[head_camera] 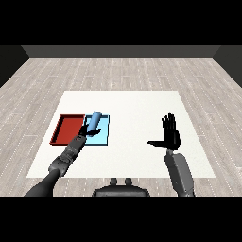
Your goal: Pick the blue can and put it in the blue box
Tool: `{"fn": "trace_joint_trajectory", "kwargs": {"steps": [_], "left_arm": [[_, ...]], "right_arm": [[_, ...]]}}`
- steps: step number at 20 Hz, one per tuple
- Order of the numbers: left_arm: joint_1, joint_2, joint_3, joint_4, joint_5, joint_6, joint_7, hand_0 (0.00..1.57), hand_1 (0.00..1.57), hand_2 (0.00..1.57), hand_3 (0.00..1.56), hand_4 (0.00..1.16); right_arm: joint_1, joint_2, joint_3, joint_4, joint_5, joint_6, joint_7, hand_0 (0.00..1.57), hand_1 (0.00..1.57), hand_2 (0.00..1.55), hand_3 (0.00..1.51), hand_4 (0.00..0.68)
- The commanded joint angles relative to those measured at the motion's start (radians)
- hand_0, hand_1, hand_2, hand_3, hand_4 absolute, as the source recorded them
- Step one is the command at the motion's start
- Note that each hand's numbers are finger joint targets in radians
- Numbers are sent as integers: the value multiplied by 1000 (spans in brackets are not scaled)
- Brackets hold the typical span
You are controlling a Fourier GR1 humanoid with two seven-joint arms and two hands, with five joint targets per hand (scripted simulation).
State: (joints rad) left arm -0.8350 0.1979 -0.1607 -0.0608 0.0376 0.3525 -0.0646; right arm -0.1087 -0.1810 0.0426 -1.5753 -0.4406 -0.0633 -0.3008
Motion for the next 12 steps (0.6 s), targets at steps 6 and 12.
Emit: {"fn": "trace_joint_trajectory", "kwargs": {"steps": [6, 12], "left_arm": [[67, 1, 10, 28, -14, 114, -18, 0, 0, 0, 0, 0], [75, -29, 139, -155, 97, 353, -268, 0, 0, 0, 0, 0]], "right_arm": [[32, 10, -6, -24, -23, 43, -1, 0, 0, 0, 0, 0], [-15, 35, 2, 1, -15, 36, -13, 0, 0, 0, 0, 0]]}}
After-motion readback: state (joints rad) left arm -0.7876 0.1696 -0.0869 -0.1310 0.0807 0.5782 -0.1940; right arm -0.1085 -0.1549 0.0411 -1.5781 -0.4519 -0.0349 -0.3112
